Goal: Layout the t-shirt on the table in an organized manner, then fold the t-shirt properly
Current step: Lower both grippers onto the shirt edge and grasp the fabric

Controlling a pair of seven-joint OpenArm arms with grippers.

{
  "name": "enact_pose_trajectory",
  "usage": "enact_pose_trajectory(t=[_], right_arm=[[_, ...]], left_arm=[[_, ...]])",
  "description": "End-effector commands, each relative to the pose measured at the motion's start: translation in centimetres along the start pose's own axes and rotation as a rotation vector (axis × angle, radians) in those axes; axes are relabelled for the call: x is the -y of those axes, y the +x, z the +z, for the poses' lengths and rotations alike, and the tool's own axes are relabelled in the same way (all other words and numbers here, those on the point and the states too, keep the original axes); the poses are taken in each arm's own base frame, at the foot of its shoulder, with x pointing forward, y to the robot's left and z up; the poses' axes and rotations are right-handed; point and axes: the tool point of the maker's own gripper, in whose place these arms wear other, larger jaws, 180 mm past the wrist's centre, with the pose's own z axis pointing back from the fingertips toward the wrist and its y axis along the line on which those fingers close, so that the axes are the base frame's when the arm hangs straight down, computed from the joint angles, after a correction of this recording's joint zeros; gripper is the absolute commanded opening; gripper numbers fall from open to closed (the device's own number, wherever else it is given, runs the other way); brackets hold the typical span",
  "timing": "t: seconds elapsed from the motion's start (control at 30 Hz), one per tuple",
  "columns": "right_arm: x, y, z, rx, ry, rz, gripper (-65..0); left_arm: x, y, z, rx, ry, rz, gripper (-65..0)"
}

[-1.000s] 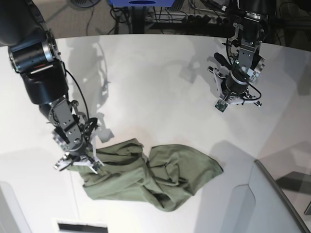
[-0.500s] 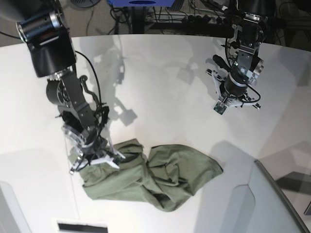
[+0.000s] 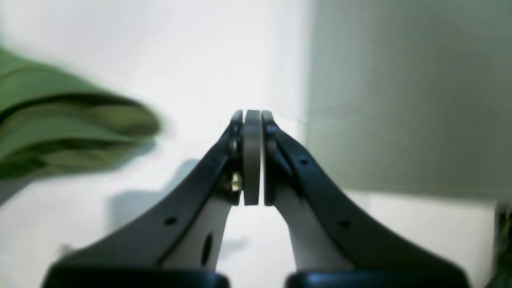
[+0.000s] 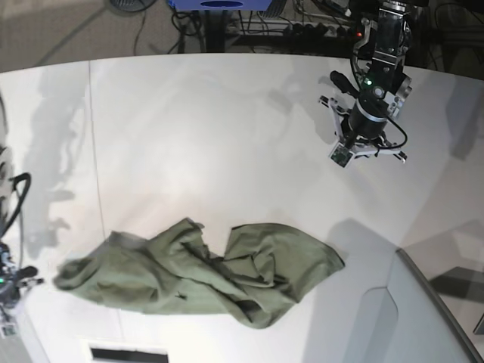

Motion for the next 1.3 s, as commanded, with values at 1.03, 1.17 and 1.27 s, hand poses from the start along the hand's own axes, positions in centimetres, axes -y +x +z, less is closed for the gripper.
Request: enact_pose_trajectory(t=[1.03,1.17,1.27], right_arm=[[-29.4,2.8,10.1,0.042,0.547,0.293,-65.0],[-31.3,3.1,10.1,0.058,0.599,0.274,-65.0],[-32.2,3.7,10.0,0.07,0.624,0.264,-65.0]], left_arm=[[-3.6,12.5,-9.7,0.078,0.072,0.257,-65.0],[-2.8,15.2,-11.7,0.152,0.032,0.286,-65.0],[-2.9,16.4,-12.8,0.17,0.013,0.289,-65.0]])
